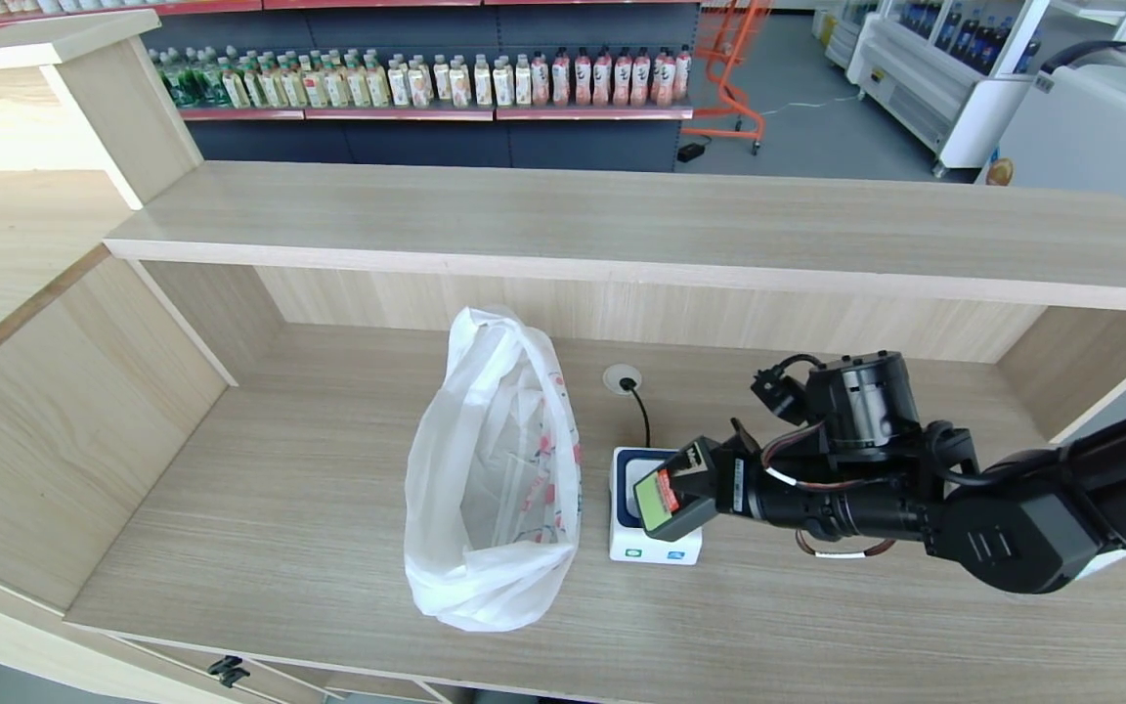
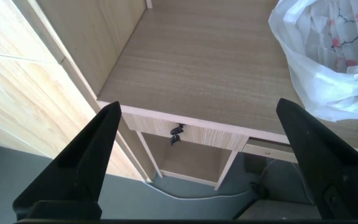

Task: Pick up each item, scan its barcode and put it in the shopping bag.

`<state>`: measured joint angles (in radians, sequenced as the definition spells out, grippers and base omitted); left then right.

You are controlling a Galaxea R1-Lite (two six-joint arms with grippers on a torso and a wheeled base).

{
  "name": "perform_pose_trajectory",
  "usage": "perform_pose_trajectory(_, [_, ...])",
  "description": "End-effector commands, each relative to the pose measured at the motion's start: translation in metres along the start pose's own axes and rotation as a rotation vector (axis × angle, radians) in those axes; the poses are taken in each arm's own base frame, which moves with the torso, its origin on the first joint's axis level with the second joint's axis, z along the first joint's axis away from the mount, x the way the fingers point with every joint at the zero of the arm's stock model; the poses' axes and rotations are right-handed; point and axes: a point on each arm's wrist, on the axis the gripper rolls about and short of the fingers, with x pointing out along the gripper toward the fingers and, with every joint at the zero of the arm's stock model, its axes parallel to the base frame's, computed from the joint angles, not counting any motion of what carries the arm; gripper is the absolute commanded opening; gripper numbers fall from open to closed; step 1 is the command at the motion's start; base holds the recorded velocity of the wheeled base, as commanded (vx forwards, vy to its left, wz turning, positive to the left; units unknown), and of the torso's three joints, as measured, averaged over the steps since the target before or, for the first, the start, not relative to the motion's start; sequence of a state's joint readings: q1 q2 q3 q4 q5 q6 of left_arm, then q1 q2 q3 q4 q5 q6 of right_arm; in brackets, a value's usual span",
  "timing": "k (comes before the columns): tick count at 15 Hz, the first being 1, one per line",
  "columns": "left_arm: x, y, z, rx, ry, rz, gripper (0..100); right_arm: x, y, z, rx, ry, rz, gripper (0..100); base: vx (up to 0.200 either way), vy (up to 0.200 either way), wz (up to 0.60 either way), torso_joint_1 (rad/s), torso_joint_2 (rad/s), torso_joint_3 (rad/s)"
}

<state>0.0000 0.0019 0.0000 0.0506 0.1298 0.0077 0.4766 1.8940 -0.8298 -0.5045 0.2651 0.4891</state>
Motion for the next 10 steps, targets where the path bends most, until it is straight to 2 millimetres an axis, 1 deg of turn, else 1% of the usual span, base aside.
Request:
perform_pose_trajectory(1, [0.0,0.0,0.0,0.0,0.0,0.001,100,0.008,-0.004,-0.004,0.005,0.021,-0.009,0,0.0,0.0,0.0,0.0,0.0,0.0])
perform_pose_trajectory(9, [0.0,0.0,0.0,0.0,0.0,0.001,100,0.012,-0.005,-0.005,0.004,0.016,-0.008,0,0.0,0.0,0.0,0.0,0.0,0.0])
perform_pose_trajectory(10, [0.0,0.0,0.0,0.0,0.0,0.001,100,-0.004,0.004,0.004,-0.004,-0.031,0.017,0,0.0,0.0,0.0,0.0,0.0,0.0])
